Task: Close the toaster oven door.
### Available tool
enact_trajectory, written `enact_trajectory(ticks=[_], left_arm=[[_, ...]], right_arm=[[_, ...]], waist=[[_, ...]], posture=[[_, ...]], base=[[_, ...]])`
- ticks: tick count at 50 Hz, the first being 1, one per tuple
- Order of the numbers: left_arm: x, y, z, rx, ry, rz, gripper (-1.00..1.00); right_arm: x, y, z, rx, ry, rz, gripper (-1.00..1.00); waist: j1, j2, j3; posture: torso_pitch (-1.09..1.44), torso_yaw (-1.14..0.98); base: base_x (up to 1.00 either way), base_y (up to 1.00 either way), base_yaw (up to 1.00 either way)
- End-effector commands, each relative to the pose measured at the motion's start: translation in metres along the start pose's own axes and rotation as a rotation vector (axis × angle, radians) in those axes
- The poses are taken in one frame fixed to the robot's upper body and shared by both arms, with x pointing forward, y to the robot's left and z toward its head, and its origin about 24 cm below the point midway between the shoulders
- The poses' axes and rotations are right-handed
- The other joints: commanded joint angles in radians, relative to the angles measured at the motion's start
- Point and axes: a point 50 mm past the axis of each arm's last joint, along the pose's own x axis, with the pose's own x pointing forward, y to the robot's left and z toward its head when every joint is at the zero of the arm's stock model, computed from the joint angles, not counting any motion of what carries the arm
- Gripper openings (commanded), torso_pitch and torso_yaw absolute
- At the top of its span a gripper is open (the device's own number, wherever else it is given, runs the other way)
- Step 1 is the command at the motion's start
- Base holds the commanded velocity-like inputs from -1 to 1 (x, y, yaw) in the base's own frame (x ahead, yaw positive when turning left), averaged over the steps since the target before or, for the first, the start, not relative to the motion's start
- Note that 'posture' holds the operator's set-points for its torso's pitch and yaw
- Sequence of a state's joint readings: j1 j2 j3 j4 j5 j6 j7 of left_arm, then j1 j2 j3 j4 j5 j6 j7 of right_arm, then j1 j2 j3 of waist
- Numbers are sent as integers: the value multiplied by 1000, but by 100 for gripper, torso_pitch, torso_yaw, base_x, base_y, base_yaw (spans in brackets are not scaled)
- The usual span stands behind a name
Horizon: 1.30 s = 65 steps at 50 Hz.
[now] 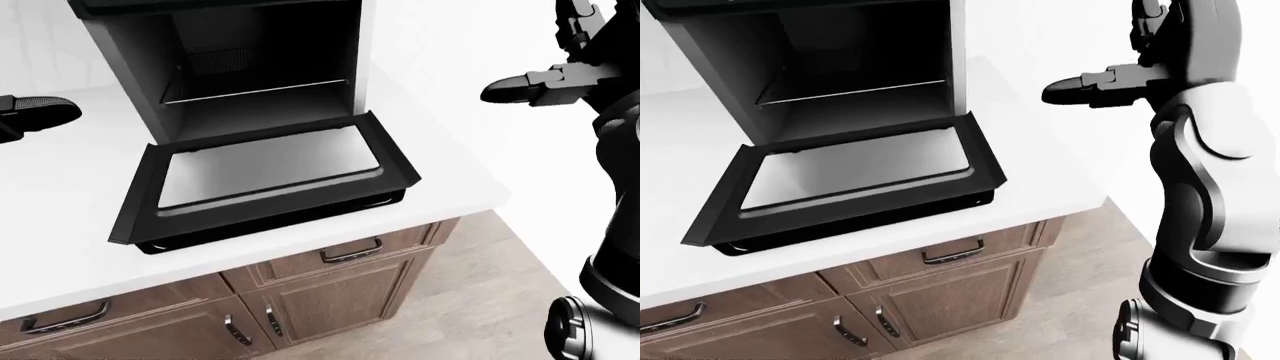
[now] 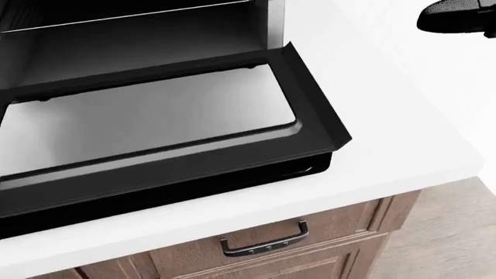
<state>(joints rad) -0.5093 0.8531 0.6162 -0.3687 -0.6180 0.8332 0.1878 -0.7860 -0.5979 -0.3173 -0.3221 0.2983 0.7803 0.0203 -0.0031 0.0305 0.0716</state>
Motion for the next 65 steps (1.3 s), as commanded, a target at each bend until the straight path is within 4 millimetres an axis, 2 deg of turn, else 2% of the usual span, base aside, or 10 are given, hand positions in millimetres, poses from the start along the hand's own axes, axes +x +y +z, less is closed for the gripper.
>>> enact_trajectory(ticks=[1,9,14,18,24,28,36,40,52,65], left_arm=[[-2,3,17,5,-83,11,100],[-3,4,18,6,-83,11,100],[-3,4,18,6,-82,12,100],[-2,4,17,7,-79,15,100],[-1,2,15,8,-77,11,100],[0,2,12,9,-71,13,100],[0,3,13,10,-73,15,100],[0,3,16,10,-77,16,100],[0,4,15,11,-79,19,100],[1,12,12,3,-68,57,100]], right_arm=[[-1,-3,19,-2,-85,2,100],[-2,-2,22,0,-86,24,100],[0,-1,22,0,-84,32,100],[2,2,23,3,-82,41,100],[3,4,21,4,-78,49,100],[4,5,21,3,-78,53,100],[4,5,21,10,-77,45,100],[3,3,23,20,-82,37,100],[15,-1,24,-7,-96,-4,100],[28,1,11,-181,-107,-14,100]], waist=[[0,3,-23],[-8,-12,-12],[-5,-60,-13],[-11,-48,-20],[-10,5,-10],[-19,90,-35],[-8,23,-23],[10,-45,-29],[-9,10,-23],[-15,16,-16]], posture=[[0,0],[0,0],[0,0],[0,0],[0,0],[0,0],[0,0],[0,0],[0,0],[0,0]], base=[[1,1,0],[13,8,0],[25,10,0],[28,10,0],[28,10,0],[27,10,0],[20,7,0],[0,0,0],[0,0,0],[0,0,0]])
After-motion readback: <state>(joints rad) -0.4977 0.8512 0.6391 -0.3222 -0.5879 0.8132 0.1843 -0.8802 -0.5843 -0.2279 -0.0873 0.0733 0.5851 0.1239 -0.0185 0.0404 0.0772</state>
